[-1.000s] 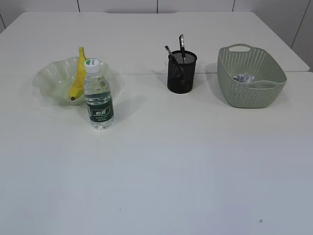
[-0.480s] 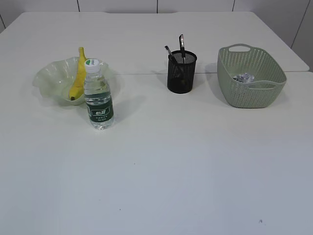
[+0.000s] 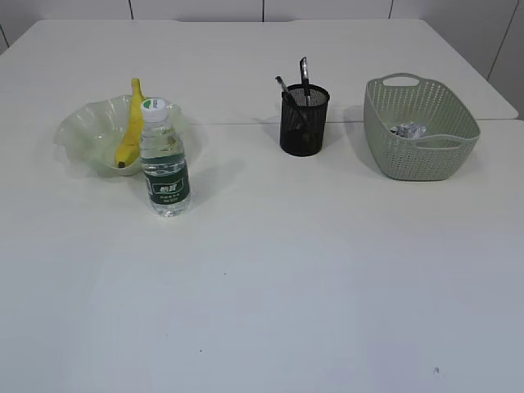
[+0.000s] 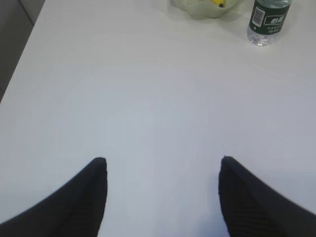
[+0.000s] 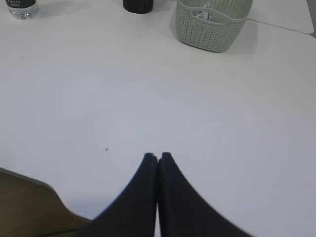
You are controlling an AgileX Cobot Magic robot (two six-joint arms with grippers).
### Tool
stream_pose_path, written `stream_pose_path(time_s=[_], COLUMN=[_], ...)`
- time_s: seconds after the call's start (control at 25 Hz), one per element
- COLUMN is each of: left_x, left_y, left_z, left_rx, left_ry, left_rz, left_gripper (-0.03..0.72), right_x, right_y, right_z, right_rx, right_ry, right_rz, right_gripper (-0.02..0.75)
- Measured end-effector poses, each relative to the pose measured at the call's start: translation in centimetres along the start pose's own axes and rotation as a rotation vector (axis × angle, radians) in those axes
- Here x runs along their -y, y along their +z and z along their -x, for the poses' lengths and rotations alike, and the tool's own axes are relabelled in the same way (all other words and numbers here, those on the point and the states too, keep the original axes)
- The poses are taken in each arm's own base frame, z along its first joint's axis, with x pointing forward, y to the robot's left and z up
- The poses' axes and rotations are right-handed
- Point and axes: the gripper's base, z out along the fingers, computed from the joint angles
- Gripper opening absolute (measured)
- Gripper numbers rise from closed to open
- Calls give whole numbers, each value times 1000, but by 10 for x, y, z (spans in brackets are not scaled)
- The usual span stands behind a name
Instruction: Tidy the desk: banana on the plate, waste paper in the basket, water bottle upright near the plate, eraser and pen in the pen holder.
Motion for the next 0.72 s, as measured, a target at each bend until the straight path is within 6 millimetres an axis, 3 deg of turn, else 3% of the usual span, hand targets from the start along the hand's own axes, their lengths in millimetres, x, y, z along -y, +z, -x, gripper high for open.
stream_pose_path(time_s=[0.72], left_x=[0], left_y=[5], left_z=[0], left_rx=[15], left_ry=[5], left_rz=[2], left_gripper=[496], right_x=[0], right_y=[0], right_z=[0], right_rx=[0], right_ry=[0], right_rz=[0], right_gripper=[-10])
